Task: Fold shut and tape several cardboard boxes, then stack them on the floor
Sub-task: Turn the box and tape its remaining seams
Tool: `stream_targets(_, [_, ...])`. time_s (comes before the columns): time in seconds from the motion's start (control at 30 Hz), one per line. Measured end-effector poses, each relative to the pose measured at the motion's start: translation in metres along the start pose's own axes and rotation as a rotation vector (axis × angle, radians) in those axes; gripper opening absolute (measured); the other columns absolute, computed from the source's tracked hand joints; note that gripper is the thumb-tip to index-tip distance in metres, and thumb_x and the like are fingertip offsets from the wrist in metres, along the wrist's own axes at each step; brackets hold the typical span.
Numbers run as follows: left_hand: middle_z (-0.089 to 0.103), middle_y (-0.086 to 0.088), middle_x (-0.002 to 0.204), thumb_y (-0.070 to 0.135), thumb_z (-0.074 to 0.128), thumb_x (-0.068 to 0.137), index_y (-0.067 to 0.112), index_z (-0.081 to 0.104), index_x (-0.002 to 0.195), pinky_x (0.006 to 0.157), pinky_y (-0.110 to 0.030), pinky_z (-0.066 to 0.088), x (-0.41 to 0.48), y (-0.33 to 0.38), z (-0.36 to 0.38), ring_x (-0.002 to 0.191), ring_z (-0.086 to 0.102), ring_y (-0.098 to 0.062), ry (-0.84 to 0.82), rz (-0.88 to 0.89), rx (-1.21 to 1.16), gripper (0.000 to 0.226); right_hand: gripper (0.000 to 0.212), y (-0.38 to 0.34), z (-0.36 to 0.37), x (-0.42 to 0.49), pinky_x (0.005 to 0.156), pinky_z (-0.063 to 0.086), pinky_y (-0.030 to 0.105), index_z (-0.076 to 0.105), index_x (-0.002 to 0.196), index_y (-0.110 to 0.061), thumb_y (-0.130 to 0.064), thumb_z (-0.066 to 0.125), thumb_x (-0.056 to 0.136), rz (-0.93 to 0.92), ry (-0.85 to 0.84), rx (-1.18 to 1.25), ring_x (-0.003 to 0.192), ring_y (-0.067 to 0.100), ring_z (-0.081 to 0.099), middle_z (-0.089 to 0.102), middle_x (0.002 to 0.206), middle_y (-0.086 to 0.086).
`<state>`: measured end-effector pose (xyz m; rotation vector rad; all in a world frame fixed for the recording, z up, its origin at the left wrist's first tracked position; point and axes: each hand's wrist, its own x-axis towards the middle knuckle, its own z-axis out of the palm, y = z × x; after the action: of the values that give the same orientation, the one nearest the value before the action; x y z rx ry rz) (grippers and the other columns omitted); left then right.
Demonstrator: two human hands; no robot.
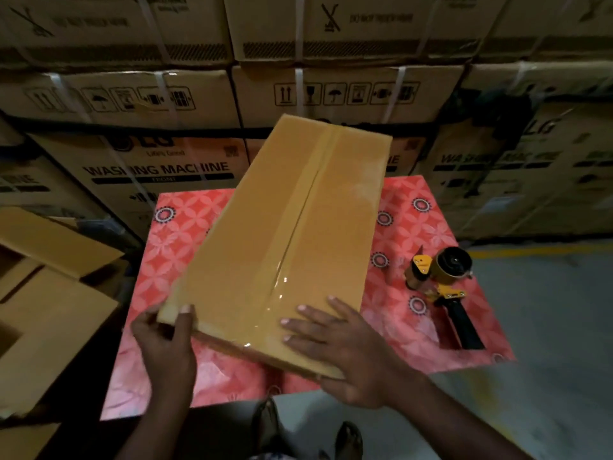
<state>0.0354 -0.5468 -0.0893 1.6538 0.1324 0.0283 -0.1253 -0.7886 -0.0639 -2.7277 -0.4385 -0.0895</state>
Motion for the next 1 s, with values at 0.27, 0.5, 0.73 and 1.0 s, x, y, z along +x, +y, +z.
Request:
stream_targets(0.27, [0.055, -0.003, 0.108, 0.008, 0.065, 0.097, 0.020, 0.040, 0.111, 0.075, -0.008, 0.046, -0.088, -0.002, 0.054, 0.087, 0.056, -0.002, 0.023, 0.006, 0.002, 0.031, 0.059, 0.055, -0.023, -0.073, 0.121, 0.015, 0.060, 0.059, 0.140, -0.032, -0.062, 0.036, 0.095, 0.181, 0.267, 0.191, 0.152, 0.017, 0.030, 0.042, 0.158, -0.015])
stream_targets(0.5, [0.057, 0.006, 0.109, 0.042, 0.072, 0.081, 0.036, 0.041, 0.102, 0.080, -0.012, 0.047, -0.140, -0.005, 0.082, 0.090, 0.059, 0.001, 0.014, 0.010, -0.050, 0.038, 0.079, 0.090, -0.031, -0.110, 0.120, 0.018, 0.063, 0.058, 0.143, -0.027, -0.038, 0.051, 0.065, 0.319, 0.392, 0.239, 0.153, 0.017, 0.025, 0.040, 0.160, -0.012])
stream_targets(0.73, [0.055, -0.008, 0.118, 0.018, 0.066, 0.097, 0.035, 0.038, 0.105, 0.086, -0.033, 0.048, -0.156, -0.002, 0.091, 0.095, 0.059, -0.014, 0.015, 0.013, 0.024, 0.034, 0.078, 0.117, -0.037, -0.112, 0.119, 0.024, 0.059, 0.055, 0.146, -0.022, -0.046, 0.053, 0.072, 0.257, 0.336, 0.247, 0.154, 0.019, 0.022, 0.036, 0.162, -0.006])
stream_targets(1.0, [0.056, 0.000, 0.112, 0.017, 0.063, 0.098, 0.017, 0.037, 0.118, 0.075, -0.016, 0.051, -0.160, 0.002, 0.094, 0.087, 0.060, 0.004, 0.016, 0.030, 0.036, 0.033, 0.099, 0.130, 0.026, -0.155, 0.118, 0.033, 0.048, 0.018, 0.161, -0.027, -0.030, 0.075, 0.081, 0.659, 0.527, 0.583, 0.152, 0.018, 0.026, 0.026, 0.166, -0.005])
